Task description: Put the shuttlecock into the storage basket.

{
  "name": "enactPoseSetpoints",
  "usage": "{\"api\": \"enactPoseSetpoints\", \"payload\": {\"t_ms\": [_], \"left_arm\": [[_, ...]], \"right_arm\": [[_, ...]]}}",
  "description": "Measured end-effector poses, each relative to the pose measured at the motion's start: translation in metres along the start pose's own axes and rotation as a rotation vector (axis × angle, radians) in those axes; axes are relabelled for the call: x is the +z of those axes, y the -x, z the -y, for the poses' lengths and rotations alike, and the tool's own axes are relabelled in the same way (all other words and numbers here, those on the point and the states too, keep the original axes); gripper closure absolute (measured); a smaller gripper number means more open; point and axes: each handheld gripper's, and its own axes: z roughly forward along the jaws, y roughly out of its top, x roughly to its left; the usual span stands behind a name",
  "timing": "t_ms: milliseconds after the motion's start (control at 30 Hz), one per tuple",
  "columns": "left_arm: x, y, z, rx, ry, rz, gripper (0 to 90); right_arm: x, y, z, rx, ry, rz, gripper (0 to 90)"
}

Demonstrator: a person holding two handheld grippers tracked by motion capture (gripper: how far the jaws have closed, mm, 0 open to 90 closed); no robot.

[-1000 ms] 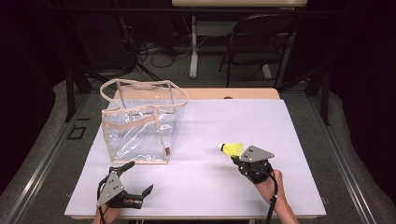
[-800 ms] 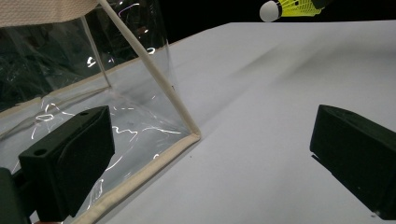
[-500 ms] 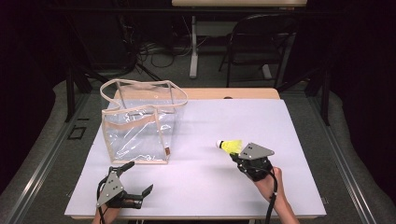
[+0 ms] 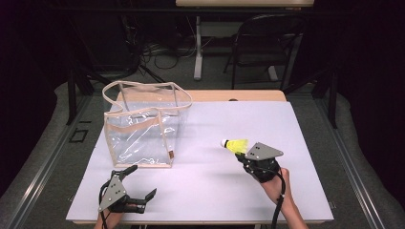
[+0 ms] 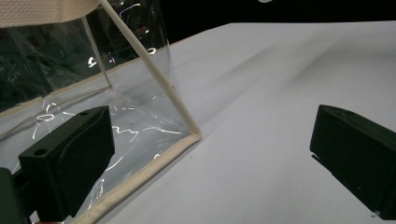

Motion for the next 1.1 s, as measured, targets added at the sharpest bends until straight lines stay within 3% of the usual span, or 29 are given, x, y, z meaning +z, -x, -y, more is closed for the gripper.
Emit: {"api": "enactPoseSetpoints", "payload": {"t_ms": [1100], "left_arm": [[0.000, 0.000, 0.000, -0.002, 0.000, 0.002, 0.0]], "right_arm": [[-0.021, 0.007, -0.026, -0.014, 0.049, 0.025, 89.1]]}}
